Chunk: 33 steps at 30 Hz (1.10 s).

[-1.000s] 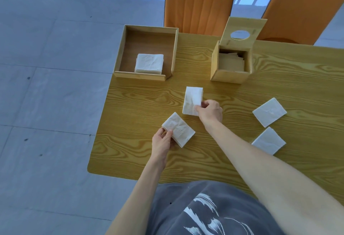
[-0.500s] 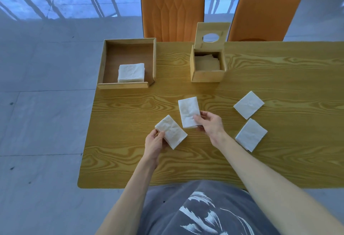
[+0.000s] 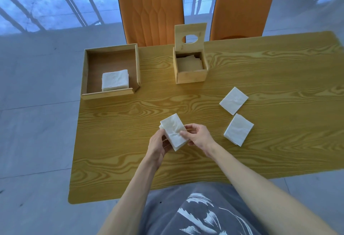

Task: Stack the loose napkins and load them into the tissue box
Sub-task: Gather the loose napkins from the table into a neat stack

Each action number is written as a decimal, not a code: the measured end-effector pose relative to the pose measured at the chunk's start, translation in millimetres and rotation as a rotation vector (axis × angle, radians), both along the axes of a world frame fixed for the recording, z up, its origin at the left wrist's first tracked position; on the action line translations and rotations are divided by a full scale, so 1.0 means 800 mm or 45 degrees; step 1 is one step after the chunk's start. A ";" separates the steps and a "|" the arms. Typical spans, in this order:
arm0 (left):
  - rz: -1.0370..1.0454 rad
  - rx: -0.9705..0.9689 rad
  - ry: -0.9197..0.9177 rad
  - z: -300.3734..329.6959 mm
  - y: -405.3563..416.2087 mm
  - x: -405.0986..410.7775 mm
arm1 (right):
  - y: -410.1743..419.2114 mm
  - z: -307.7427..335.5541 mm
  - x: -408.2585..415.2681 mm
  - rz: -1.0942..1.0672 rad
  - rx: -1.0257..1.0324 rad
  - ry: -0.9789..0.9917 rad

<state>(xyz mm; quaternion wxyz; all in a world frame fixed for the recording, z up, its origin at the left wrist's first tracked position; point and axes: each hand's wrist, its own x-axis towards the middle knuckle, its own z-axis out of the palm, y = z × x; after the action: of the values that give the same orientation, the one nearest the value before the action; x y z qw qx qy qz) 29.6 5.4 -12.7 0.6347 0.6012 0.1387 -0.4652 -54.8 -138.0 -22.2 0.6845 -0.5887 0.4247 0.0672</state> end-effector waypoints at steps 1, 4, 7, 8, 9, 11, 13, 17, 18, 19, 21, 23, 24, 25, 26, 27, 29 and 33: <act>-0.006 -0.007 0.009 0.000 -0.002 -0.002 | 0.000 -0.001 -0.001 -0.003 -0.029 0.012; -0.044 -0.011 -0.008 -0.004 -0.009 -0.006 | -0.003 -0.003 -0.004 0.043 -0.175 0.035; -0.087 0.059 -0.073 -0.008 -0.020 -0.009 | -0.011 -0.002 -0.012 0.109 -0.342 0.064; -0.098 0.068 -0.080 -0.010 -0.025 -0.009 | -0.015 -0.001 -0.015 0.125 -0.390 0.077; -0.111 0.068 -0.084 -0.010 -0.030 -0.010 | -0.018 0.000 -0.018 0.136 -0.428 0.090; -0.130 0.061 -0.082 -0.010 -0.040 -0.012 | -0.025 0.002 -0.024 0.144 -0.475 0.110; -0.140 0.059 -0.075 -0.011 -0.046 -0.013 | -0.031 0.003 -0.030 0.152 -0.495 0.126; -0.185 0.067 -0.065 -0.013 -0.063 -0.018 | -0.039 0.006 -0.044 0.112 -0.552 0.207; -0.194 0.075 -0.066 -0.013 -0.067 -0.020 | -0.041 0.007 -0.049 0.048 -0.601 0.249; -0.202 0.080 -0.067 -0.014 -0.070 -0.022 | -0.042 0.009 -0.054 -0.043 -0.660 0.300; -0.216 0.084 -0.070 -0.013 -0.075 -0.024 | -0.048 0.011 -0.066 -0.264 -0.758 0.406; -0.231 0.086 -0.078 -0.013 -0.076 -0.026 | -0.056 0.012 -0.079 -0.452 -0.807 0.492; -0.241 0.086 -0.084 -0.014 -0.077 -0.027 | -0.061 0.012 -0.085 -0.521 -0.822 0.521; -0.255 0.086 -0.090 -0.013 -0.077 -0.028 | -0.065 0.011 -0.091 -0.579 -0.829 0.547; -0.272 0.085 -0.097 -0.013 -0.077 -0.028 | -0.070 0.011 -0.095 -0.630 -0.835 0.575; -0.287 0.083 -0.103 -0.013 -0.078 -0.028 | -0.075 0.011 -0.099 -0.663 -0.839 0.608; -0.297 0.079 -0.105 -0.013 -0.078 -0.031 | -0.085 0.012 -0.106 -0.688 -0.830 0.678; -0.293 0.090 -0.124 -0.012 -0.081 -0.034 | -0.103 0.006 -0.111 -0.710 -0.713 0.782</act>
<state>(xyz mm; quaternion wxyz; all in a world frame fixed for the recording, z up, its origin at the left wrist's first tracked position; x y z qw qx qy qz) 2.4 -59.8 -22.6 0.5614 0.6571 0.0541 -0.5001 -143.9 -220.3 -17.2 0.3354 -0.5670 0.7495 -0.0647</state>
